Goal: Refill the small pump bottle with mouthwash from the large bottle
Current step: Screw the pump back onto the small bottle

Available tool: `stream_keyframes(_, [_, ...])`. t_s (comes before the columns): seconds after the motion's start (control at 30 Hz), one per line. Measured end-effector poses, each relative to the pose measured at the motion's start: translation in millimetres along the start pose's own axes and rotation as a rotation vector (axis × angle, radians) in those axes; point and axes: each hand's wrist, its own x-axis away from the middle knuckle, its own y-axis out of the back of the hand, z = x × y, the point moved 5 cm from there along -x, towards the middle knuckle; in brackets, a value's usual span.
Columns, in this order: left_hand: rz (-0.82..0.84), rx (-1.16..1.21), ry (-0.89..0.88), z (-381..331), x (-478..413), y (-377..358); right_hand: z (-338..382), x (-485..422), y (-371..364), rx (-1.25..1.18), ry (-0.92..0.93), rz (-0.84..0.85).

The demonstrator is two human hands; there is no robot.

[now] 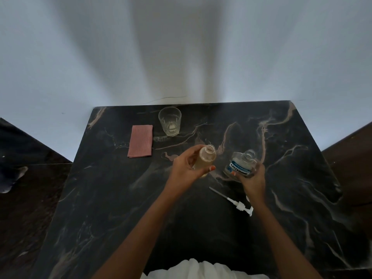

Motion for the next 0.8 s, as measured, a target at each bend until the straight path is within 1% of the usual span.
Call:
stream_keyframes(0.13, [0.004,0.008,0.005,-1,0,0,4,11,16,0.030,0.047,-0.017])
stream_keyframes(0.23, [-0.001,0.023,0.006,0,3,1,-2,32,28,0.080,0.048,-0.046])
stream_keyframes(0.3, [0.002,0.021,-0.002,0,5,1,-7,49,35,0.165,0.087,-0.078])
stream_keyframes(0.33, [0.002,0.019,-0.005,1,6,2,-7,57,37,0.236,0.148,-0.077])
stream_keyframes(0.37, [0.000,0.016,-0.008,1,7,2,-7,64,37,0.317,0.227,-0.049])
stream_keyframes(0.43, [-0.006,0.006,-0.011,2,11,3,-7,75,31,0.488,0.351,0.065])
stream_keyframes(0.5, [-0.011,-0.005,-0.011,4,15,4,-9,82,25,0.663,0.398,0.156])
stream_keyframes(0.57, [-0.013,-0.009,-0.004,7,19,5,-11,86,19,0.812,0.411,0.190])
stream_keyframes(0.63, [-0.013,-0.013,0.001,9,23,6,-13,88,15,0.905,0.398,0.205])
stream_keyframes(0.8, [-0.021,-0.002,0.015,16,32,6,-17,88,12,0.989,0.365,0.244])
